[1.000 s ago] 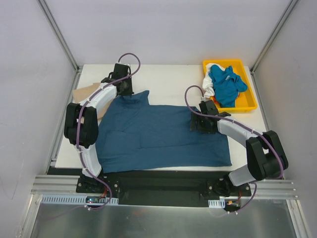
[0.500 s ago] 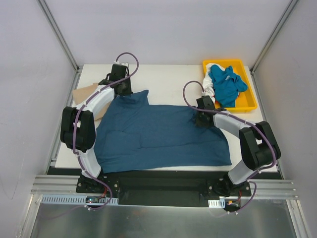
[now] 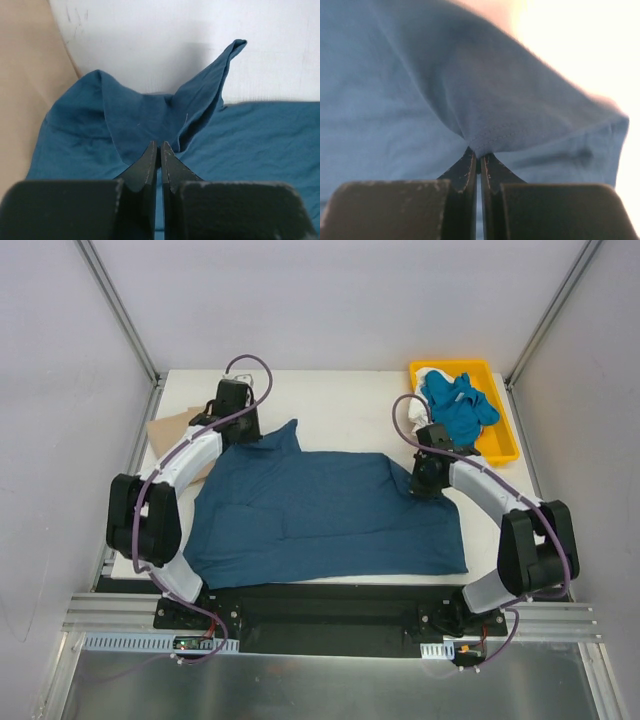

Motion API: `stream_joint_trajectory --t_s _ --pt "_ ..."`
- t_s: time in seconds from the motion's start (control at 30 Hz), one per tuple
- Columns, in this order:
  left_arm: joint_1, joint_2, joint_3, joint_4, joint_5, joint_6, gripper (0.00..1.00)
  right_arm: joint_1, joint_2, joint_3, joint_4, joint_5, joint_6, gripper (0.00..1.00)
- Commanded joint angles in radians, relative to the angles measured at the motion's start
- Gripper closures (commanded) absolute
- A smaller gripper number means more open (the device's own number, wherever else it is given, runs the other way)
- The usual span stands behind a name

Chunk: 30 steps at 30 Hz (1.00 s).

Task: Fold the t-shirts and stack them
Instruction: Grap the side of the flattened tshirt furthest away from the robot with both arms, then fold the other side of the tshirt into a rectangle

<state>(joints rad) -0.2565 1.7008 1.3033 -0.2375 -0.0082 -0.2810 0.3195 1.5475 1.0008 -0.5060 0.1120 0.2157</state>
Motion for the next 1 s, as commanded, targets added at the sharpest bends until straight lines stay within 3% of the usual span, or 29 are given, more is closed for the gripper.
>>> stream_joint_trajectory --t_s 0.0,0.2,0.47,0.8,0.97 --pt "-0.012 -0.168 -0.111 0.017 -0.004 -0.049 1.00 -0.051 -0.107 0.033 -0.241 -0.139 -0.036 0.99" --pt "-0.013 -0.361 -0.283 0.017 -0.015 -0.125 1.00 -0.135 -0.156 0.012 -0.339 -0.262 -0.099 0.99" --pt "-0.015 -0.651 -0.475 -0.028 -0.081 -0.233 1.00 -0.197 -0.199 0.030 -0.397 -0.248 -0.157 0.97" --pt "-0.015 -0.869 -0.500 -0.241 -0.122 -0.353 1.00 -0.229 -0.242 0.087 -0.482 -0.155 -0.200 0.97" --pt "-0.015 -0.960 -0.519 -0.331 -0.076 -0.397 1.00 -0.249 -0.260 0.096 -0.496 -0.118 -0.205 0.97"
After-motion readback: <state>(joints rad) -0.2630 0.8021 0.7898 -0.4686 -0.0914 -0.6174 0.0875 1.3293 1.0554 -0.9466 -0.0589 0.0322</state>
